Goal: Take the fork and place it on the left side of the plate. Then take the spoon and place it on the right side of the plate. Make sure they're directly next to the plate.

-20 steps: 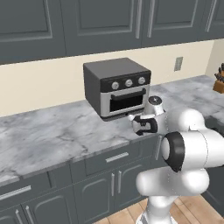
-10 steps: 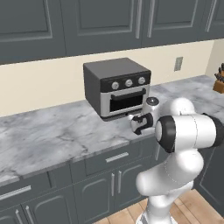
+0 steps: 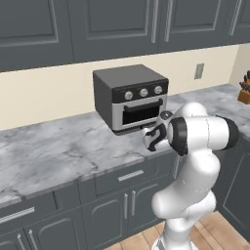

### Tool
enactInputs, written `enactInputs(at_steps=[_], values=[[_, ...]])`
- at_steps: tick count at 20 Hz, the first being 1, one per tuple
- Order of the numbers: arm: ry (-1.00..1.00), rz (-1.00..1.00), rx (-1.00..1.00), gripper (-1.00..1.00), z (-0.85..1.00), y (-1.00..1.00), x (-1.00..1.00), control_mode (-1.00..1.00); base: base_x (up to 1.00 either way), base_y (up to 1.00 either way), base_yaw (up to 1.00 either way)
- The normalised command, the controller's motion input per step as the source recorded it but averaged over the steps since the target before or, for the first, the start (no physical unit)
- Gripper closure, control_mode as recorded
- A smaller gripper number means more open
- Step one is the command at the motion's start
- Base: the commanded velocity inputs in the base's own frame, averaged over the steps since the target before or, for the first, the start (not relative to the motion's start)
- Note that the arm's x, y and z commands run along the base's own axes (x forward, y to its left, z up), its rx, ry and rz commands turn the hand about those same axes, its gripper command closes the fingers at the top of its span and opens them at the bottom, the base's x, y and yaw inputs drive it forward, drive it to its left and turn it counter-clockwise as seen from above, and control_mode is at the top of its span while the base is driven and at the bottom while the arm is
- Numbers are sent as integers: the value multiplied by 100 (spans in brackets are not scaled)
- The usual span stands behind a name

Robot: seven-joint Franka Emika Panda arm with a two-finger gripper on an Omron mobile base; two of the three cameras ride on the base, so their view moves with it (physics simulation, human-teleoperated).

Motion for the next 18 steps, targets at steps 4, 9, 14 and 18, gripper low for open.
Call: enactInputs(at_steps=[4,9,14,18], values=[[-2,0,0,-100,-32,0,51,-100,0,0,0],[-2,0,0,-100,-33,0,57,-100,0,0,0],[0,0,0,-100,-36,0,57,-100,0,0,0],[0,0,0,100,-37,1,46,-100,0,0,0]])
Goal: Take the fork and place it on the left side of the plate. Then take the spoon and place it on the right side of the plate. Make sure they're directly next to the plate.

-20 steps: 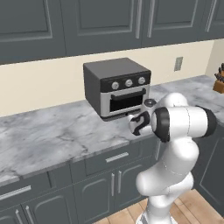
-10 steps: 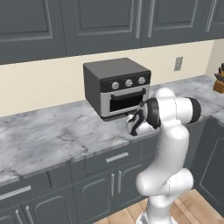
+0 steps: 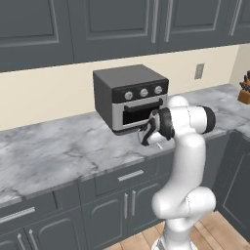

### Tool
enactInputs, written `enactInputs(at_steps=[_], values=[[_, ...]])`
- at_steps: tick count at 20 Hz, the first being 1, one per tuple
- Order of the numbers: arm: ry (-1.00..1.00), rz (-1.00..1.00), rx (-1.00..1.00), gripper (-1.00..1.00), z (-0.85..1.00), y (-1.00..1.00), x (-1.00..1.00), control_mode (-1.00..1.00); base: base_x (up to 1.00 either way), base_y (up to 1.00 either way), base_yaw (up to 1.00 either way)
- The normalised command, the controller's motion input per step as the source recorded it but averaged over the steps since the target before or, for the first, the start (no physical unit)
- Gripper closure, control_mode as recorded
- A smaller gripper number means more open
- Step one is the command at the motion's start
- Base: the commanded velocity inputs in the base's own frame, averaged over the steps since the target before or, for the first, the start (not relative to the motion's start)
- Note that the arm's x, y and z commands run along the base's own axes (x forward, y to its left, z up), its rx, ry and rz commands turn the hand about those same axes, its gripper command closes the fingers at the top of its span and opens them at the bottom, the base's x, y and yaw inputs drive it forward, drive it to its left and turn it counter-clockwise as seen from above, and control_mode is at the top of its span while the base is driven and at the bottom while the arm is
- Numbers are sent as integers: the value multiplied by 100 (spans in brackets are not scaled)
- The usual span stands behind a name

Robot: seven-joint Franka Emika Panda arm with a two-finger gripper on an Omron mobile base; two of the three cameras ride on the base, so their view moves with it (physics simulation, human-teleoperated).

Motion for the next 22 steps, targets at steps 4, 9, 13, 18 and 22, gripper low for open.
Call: enactInputs(at_steps=[4,9,13,18,22], values=[[5,0,0,100,-38,0,2,-100,0,0,0],[11,-1,1,100,-41,0,-37,-100,0,0,0],[8,-4,1,100,-29,0,-55,-100,0,0,0],[-2,0,6,100,9,-6,-58,-100,0,0,0],[-25,0,4,100,86,-21,-87,-100,0,0,0]])
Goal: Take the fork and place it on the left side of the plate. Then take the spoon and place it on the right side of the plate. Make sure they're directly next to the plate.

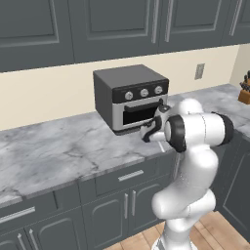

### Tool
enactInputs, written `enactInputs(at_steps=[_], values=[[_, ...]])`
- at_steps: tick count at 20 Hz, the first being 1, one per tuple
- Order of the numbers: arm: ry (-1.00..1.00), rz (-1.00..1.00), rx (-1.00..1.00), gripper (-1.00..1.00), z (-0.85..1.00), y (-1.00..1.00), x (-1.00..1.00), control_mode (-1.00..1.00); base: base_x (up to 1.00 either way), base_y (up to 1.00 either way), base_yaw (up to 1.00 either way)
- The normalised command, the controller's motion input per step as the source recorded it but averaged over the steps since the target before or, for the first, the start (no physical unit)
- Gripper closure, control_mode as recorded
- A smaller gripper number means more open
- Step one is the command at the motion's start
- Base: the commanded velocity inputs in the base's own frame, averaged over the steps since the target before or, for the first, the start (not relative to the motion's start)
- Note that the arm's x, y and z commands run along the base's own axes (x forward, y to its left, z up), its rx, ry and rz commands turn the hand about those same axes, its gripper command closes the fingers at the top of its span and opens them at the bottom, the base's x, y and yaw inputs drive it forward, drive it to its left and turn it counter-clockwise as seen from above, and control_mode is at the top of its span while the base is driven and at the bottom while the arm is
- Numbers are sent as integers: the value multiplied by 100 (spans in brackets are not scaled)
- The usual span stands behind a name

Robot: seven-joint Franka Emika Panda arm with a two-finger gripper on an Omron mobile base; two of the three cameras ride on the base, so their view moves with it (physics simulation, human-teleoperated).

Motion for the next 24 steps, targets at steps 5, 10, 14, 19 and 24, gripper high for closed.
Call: enactInputs(at_steps=[5,10,14,19,24], values=[[-27,0,2,100,100,-35,-90,-100,0,0,0],[-9,0,4,100,100,-40,-98,-100,0,0,0],[1,0,5,100,100,-27,-100,-100,0,0,0],[12,0,0,100,100,-4,-97,-100,0,0,0],[18,2,-1,100,97,3,-63,-100,0,0,0]])
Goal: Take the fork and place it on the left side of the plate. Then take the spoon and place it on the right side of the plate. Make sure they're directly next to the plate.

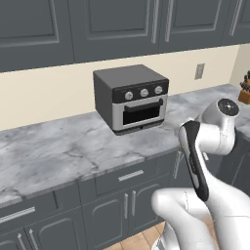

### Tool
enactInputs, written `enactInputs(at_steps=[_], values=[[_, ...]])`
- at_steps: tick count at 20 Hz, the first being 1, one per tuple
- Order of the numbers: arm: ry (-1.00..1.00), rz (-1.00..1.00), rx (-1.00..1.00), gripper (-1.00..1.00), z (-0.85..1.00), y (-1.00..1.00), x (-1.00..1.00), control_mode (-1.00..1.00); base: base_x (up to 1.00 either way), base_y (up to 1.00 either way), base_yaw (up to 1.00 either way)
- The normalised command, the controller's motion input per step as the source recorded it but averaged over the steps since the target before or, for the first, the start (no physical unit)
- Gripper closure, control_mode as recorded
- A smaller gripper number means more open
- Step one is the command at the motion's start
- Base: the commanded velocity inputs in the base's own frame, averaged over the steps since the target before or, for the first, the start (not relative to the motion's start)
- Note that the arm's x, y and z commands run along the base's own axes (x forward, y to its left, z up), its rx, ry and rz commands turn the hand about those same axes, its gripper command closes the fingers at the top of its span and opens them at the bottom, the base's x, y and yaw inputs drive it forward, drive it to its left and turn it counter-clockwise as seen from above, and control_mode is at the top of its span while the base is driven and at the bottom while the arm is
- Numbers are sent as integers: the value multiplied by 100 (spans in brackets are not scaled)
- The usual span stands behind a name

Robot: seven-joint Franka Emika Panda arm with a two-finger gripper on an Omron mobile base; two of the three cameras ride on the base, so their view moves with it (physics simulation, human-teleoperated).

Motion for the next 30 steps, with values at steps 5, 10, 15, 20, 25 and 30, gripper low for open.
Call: enactInputs(at_steps=[5,10,15,20,25,30], values=[[5,7,-5,100,69,16,-31,-100,0,0,0],[0,3,-1,100,12,4,-9,100,-49,27,26],[0,0,0,100,0,0,0,100,-58,46,64],[0,0,0,100,0,0,0,100,-23,47,71],[0,0,0,100,0,0,0,100,0,54,76],[0,0,0,100,0,0,0,100,0,51,77]])
